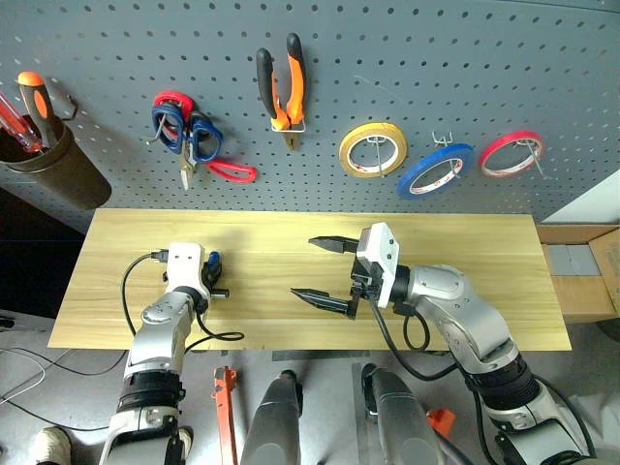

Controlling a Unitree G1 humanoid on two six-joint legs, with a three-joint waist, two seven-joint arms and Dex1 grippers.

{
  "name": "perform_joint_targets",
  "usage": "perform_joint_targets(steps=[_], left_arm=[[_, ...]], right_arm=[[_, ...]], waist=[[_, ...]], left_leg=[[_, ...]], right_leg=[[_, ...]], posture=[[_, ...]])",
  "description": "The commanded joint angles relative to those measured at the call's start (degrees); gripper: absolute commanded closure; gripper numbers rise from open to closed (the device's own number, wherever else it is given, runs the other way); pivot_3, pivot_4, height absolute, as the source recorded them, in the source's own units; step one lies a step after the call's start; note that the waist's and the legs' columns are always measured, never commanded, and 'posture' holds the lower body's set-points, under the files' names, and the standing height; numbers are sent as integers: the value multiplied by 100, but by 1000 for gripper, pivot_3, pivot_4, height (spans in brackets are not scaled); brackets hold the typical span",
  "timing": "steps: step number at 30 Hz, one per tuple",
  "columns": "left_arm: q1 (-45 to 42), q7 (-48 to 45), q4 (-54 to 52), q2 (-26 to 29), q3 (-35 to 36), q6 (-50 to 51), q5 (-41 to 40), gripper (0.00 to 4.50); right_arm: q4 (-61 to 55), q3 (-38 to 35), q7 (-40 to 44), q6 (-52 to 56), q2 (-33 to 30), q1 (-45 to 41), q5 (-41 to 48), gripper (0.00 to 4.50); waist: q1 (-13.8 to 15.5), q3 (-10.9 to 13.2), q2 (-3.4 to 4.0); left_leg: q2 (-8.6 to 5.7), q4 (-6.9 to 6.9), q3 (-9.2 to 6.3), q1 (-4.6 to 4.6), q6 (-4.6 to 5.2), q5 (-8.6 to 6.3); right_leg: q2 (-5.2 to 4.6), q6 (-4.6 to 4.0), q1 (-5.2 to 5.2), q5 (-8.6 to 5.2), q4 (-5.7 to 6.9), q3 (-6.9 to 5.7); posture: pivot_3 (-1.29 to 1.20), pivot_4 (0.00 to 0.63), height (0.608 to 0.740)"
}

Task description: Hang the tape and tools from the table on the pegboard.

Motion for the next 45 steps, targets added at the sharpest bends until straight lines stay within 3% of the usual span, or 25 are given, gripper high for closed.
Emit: perform_joint_targets(steps=[1, 7, 12, 15, 21, 27, 31, 37, 45], left_arm=[[452, -68, -1213, 172, -132, -29, 143, 3809], [932, 372, -2733, 677, 6, -987, 969, 3809], [864, 1121, -3191, 959, 646, -1720, 1635, 3809], [679, 1390, -3148, 1100, 919, -2071, 1806, 3809], [-786, 1523, -2113, 1435, 1047, -2165, 1595, 3809], [-2921, 1421, -163, 1540, 761, -2413, 1229, 3809], [-3797, 1408, 1080, 1584, 669, -2689, 1119, 3809], [-4011, 1607, 2052, 1687, 831, -3024, 942, 3809], [-3182, 1859, 1273, 1604, 1123, -2560, 653, 3809]], right_arm=[[-395, -285, 89, 40, 152, 31, 532, 0], [-674, -461, 191, 147, 261, 186, 1102, 0], [-588, -713, -76, 160, 734, -82, 1491, 0], [-463, -799, -176, 61, 907, -276, 1500, 0], [-220, -747, -281, -174, 1284, -789, 1299, 0], [365, -548, -683, -336, 1632, -1250, 745, 0], [655, -467, -867, -511, 1832, -1458, 460, 0], [654, -496, -939, -605, 1805, -1432, 311, 0], [550, -517, -911, -563, 1616, -1239, 285, 0]], waist=[[8, -15, -19], [58, -133, -61], [61, -382, -83], [113, -538, -79], [247, -706, -89], [261, -781, -118], [192, -796, -124], [138, -797, -123], [90, -798, -123]], left_leg=[[4, 0, -4, -16, -3, 2], [-1, -2, -9, -61, -15, 8], [-15, -5, 5, -67, -15, 8], [-16, -5, 12, -63, -22, 12], [-15, -3, 4, -51, -38, 24], [-16, 1, 2, -27, -45, 32], [-18, -1, 10, -25, -47, 33], [-15, -3, 21, -25, -50, 34], [-15, 19, 14, -21, -56, 40]], right_leg=[[-13, 0, -15, 0, 0, -1], [-60, 0, -70, 2, -4, -20], [-63, 2, -77, 3, -12, -40], [-62, -10, -74, 10, -9, -122], [-55, -26, -54, 22, -2, -156], [-52, -27, -30, 26, 6, -168], [-54, -28, -43, 26, 17, -172], [-62, -30, -74, 26, 54, -181], [-62, -31, -73, 26, 90, -183]], posture=[[67, 338, 740], [106, 250, 740], [150, 191, 740], [165, 169, 740], [162, 151, 740], [155, 153, 740], [138, 156, 740], [110, 165, 740], [124, 168, 740]])
